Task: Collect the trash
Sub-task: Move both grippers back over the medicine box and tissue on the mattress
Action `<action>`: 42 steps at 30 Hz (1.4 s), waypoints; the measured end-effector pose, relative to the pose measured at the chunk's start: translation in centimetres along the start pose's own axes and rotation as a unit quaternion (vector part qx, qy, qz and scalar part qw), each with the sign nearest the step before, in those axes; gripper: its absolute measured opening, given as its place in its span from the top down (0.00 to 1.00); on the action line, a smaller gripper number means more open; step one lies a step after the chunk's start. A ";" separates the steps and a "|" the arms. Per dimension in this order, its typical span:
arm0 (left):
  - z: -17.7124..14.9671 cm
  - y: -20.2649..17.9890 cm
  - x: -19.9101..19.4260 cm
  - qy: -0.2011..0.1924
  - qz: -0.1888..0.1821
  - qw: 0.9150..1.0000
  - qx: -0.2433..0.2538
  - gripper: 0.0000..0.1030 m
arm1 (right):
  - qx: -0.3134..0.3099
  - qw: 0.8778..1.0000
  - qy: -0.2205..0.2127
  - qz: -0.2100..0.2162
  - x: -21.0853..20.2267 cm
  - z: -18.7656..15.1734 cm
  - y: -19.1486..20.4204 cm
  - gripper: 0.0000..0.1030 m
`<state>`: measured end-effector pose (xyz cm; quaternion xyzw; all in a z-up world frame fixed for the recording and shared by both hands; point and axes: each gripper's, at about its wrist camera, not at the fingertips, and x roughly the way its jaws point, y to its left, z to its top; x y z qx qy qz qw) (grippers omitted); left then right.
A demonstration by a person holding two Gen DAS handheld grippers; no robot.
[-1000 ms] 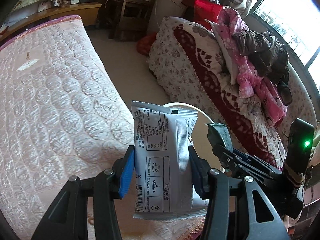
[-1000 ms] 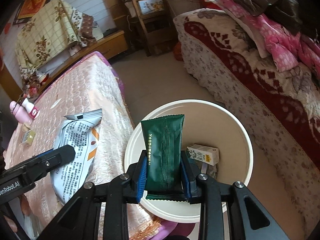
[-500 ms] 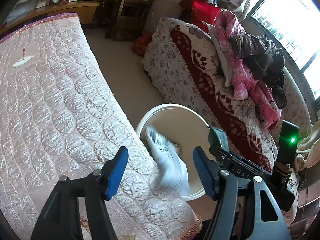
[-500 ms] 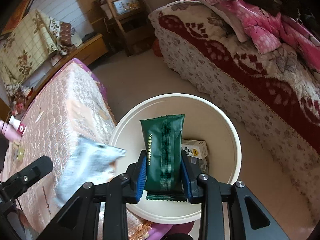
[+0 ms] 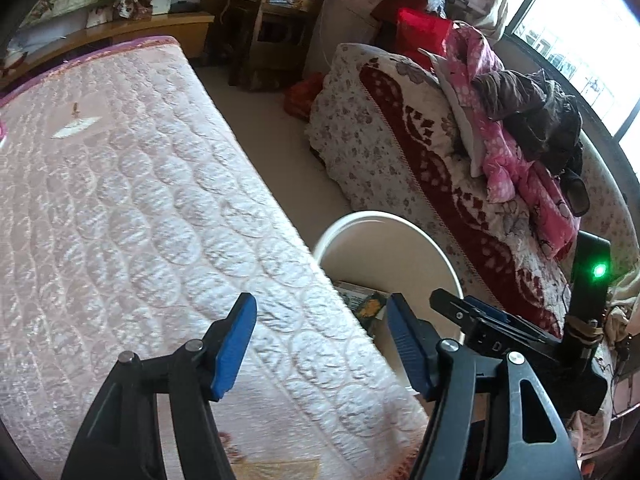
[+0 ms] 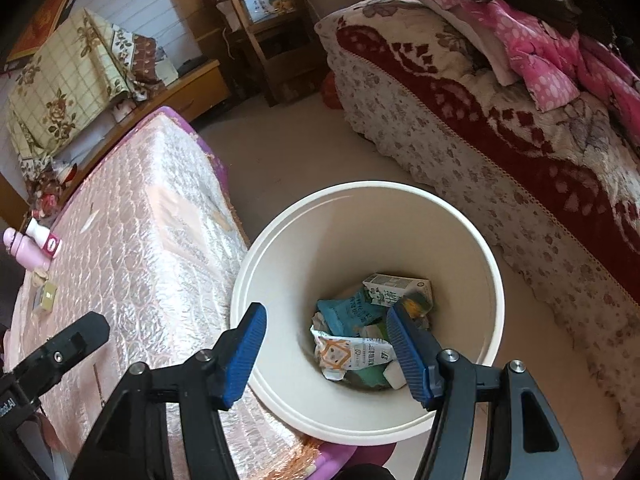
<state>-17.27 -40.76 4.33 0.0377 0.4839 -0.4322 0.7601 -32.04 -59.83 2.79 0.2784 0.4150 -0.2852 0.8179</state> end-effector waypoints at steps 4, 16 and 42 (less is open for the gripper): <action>0.0 1.6 -1.0 -0.009 0.020 1.000 -0.008 0.34 | -0.014 1.000 -0.001 0.010 -0.3 0.0 1.4 0.35; -0.8 11.8 -5.6 -0.025 0.082 0.993 -0.081 0.34 | -0.100 0.992 0.013 0.073 0.1 -0.5 10.5 0.35; -2.9 38.5 -19.7 -0.063 0.210 0.944 -0.246 0.33 | -0.460 0.846 0.058 0.262 6.9 -2.8 46.4 0.35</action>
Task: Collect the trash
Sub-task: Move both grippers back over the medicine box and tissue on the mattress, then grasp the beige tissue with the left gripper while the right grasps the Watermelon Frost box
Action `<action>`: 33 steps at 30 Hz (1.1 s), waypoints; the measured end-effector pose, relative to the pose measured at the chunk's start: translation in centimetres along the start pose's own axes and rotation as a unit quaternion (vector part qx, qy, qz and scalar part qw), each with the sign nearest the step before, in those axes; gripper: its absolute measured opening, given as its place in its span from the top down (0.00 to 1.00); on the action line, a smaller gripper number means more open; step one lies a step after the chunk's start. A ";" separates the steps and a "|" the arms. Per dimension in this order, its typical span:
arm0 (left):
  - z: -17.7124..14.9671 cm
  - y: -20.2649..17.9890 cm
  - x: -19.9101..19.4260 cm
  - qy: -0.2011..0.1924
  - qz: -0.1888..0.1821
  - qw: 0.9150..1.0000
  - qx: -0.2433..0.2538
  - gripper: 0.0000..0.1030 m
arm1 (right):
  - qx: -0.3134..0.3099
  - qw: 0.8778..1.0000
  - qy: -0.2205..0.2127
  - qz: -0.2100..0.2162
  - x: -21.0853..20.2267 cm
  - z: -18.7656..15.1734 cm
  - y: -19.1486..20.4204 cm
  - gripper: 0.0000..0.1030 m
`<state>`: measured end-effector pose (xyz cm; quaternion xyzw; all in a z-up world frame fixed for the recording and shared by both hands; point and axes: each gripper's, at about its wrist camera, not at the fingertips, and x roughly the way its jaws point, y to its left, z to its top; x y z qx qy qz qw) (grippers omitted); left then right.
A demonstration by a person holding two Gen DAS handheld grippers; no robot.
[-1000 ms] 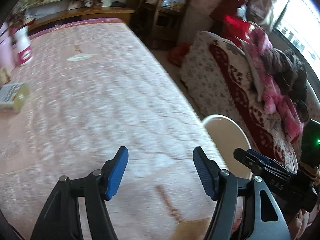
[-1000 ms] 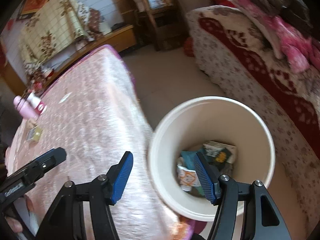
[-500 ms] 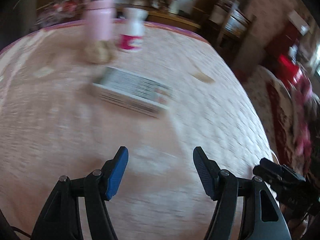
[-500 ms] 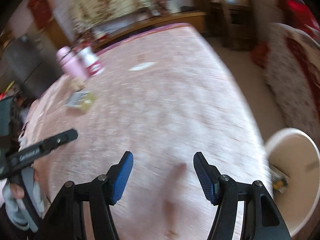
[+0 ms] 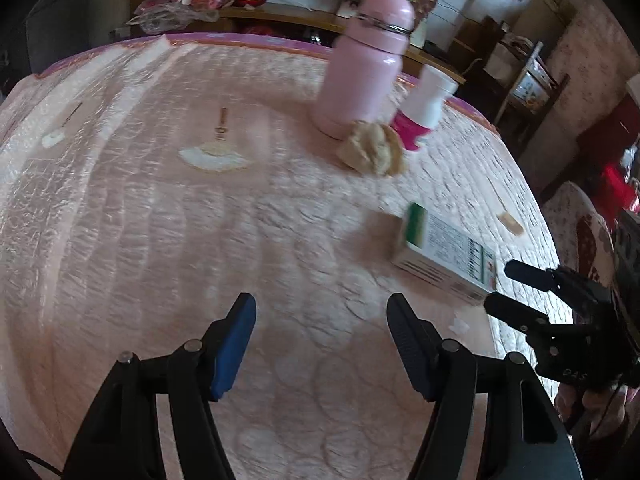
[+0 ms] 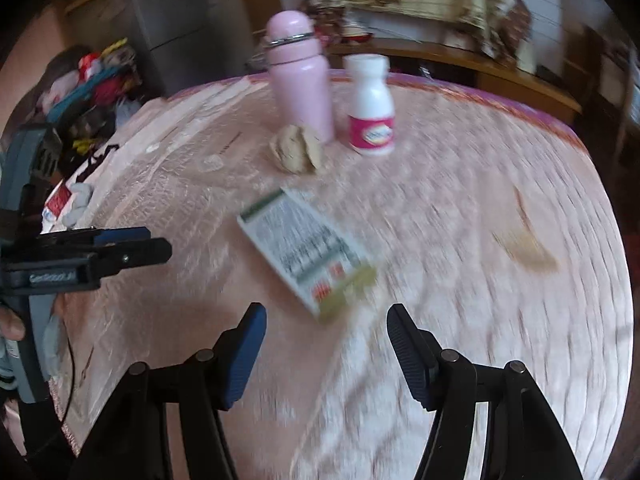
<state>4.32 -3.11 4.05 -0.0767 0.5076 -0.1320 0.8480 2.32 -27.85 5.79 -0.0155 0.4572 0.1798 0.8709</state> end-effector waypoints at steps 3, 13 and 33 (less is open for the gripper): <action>1.1 0.9 0.2 -0.004 -0.001 1.000 -0.007 0.33 | -0.044 0.999 0.017 0.006 1.5 1.7 0.9 0.35; 4.3 1.3 1.2 -0.018 -0.020 1.000 -0.013 0.33 | -0.111 0.993 0.046 -0.003 5.1 4.3 2.1 0.35; 4.0 2.9 1.9 -0.006 -0.017 0.999 -0.028 0.33 | -0.187 0.980 0.061 0.003 8.7 7.7 4.6 0.27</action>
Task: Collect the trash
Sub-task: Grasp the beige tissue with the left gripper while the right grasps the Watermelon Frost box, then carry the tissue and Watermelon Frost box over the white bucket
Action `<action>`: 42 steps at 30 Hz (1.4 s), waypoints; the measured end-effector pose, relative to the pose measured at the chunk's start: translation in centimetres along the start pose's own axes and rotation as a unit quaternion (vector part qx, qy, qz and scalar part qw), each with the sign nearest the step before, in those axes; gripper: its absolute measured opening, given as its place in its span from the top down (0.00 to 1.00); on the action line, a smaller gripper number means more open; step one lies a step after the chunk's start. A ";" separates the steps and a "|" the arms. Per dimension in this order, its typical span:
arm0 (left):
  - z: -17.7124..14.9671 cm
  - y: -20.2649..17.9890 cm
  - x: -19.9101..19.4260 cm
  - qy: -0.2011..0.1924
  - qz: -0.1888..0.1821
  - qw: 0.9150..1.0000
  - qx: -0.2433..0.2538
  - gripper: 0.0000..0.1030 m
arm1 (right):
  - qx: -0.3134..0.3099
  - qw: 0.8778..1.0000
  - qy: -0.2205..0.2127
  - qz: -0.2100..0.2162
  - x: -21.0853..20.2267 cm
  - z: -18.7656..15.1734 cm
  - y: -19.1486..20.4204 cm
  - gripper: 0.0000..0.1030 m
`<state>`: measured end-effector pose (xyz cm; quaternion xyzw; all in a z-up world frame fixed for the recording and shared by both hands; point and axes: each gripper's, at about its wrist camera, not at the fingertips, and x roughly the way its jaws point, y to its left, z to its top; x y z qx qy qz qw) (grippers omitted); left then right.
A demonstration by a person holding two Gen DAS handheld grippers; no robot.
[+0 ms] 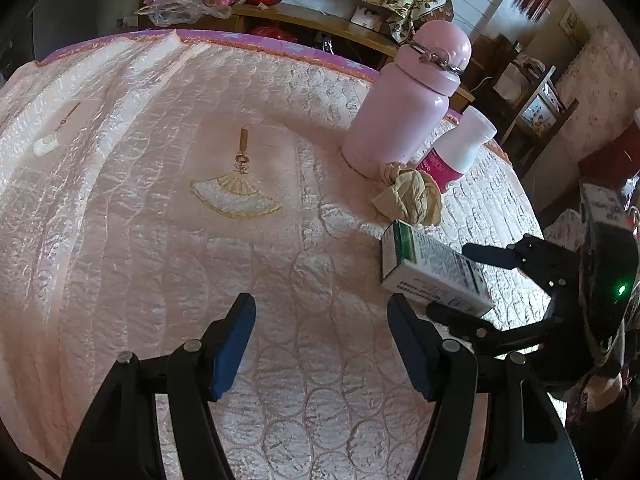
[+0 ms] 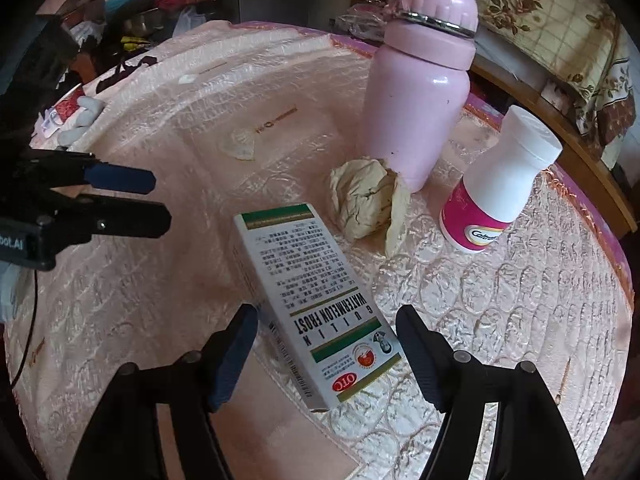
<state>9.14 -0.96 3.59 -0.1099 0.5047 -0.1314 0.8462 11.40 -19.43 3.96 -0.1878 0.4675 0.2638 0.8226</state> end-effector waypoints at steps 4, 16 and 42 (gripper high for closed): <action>-0.1 -0.3 -0.1 -0.001 0.000 1.000 0.003 0.33 | 0.017 1.000 -0.005 -0.015 0.7 0.1 0.9 0.29; 1.7 -4.7 2.3 -0.045 -0.011 0.999 0.008 0.29 | 0.240 0.965 0.016 -0.108 -4.5 -8.1 -3.5 0.38; -1.8 -9.1 2.3 -0.017 -0.018 0.998 0.063 0.82 | 0.295 0.950 -0.050 -0.087 -6.3 -11.0 -2.9 0.45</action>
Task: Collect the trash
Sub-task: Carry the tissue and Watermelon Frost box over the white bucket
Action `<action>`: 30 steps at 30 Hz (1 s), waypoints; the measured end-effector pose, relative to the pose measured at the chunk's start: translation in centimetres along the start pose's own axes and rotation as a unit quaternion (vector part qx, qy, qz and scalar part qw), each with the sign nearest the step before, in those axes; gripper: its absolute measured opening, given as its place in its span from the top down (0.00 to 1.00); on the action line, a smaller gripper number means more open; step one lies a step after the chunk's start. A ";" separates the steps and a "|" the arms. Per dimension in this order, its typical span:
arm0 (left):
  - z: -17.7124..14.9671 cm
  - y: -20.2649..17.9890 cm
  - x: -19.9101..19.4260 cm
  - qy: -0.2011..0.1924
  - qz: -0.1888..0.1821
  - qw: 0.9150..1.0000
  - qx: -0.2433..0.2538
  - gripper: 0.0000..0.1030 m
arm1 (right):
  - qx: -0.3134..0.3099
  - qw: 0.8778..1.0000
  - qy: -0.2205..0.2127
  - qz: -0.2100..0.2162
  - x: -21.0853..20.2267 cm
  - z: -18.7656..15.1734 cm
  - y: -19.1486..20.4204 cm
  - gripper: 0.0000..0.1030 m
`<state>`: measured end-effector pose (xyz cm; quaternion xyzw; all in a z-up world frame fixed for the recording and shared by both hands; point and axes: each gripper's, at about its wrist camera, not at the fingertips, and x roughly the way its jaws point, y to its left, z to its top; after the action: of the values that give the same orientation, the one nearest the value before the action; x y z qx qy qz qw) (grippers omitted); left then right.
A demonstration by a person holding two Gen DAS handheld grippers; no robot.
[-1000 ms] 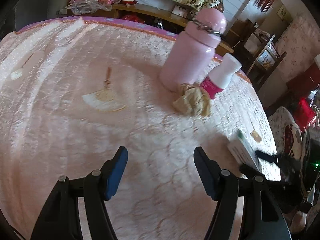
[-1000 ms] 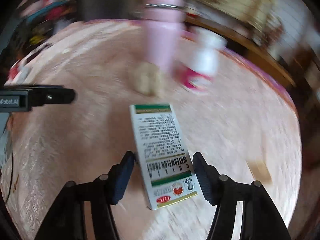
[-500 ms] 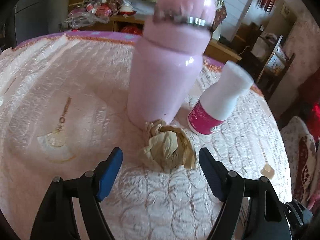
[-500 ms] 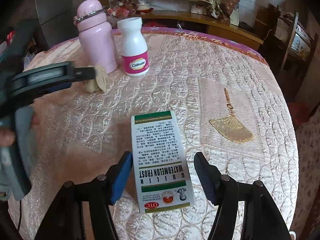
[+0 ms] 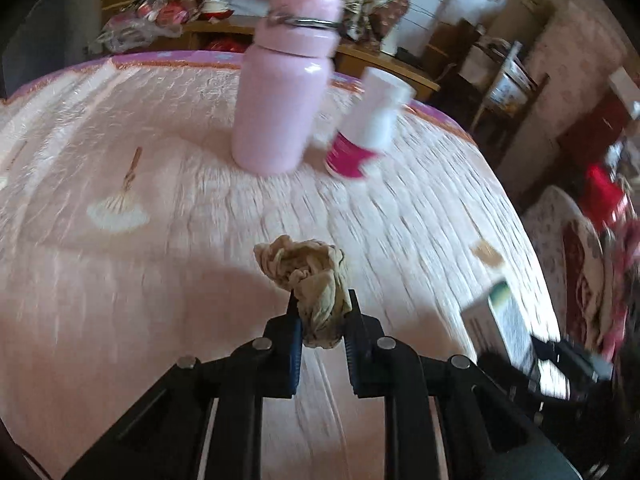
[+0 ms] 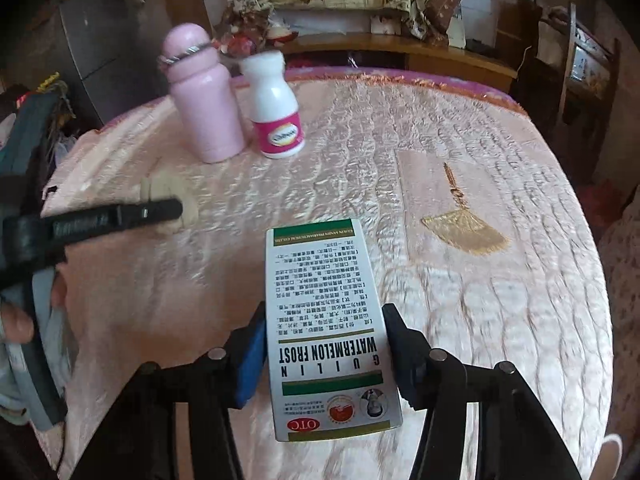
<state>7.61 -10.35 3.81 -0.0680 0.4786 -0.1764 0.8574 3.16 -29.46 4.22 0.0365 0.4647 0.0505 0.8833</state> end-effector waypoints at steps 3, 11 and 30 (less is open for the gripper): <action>-2.7 -1.6 -2.0 0.003 -0.002 1.000 0.018 0.81 | 0.012 1.000 -0.008 0.003 -2.1 -1.7 0.3 0.45; -7.6 -5.4 -5.2 -0.009 0.001 0.999 0.051 0.81 | 0.040 0.999 -0.013 -0.018 -6.5 -7.2 -0.1 0.44; -14.6 -18.0 -7.2 0.000 -0.051 0.988 0.143 0.81 | 0.145 0.987 -0.044 -0.062 -14.6 -16.5 -8.0 0.44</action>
<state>-12.46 -23.63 6.95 0.0312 0.4443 -0.2862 0.8483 -18.25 -38.94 5.93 0.1371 0.4289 -0.0735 0.8899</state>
